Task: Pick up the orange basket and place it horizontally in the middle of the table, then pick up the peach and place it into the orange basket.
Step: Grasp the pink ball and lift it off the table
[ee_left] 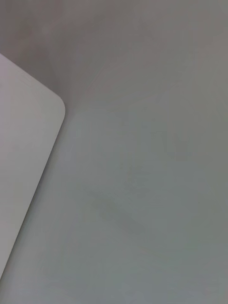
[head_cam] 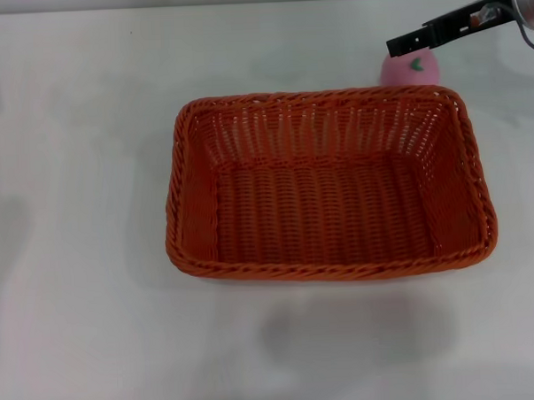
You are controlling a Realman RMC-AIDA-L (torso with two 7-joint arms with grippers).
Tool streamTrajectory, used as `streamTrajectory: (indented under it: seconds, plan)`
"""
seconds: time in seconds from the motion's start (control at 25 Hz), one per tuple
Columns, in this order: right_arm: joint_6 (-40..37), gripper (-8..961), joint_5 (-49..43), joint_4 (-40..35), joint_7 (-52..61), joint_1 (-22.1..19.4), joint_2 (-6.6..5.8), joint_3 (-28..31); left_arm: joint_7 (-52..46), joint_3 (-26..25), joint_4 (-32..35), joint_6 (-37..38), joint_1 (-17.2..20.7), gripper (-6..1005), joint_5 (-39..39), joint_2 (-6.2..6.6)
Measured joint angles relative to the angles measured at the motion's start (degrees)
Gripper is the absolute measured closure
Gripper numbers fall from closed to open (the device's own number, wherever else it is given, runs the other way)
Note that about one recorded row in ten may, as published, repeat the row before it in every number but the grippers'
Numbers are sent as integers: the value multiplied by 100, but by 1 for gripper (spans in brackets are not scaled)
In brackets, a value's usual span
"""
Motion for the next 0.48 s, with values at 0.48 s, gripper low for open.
streamTrajectory:
  seconds: [0.48]
  plan:
    - [-560,116,-273,647,69,366,9,-119,0,21,-20,38,45,351,4,-28]
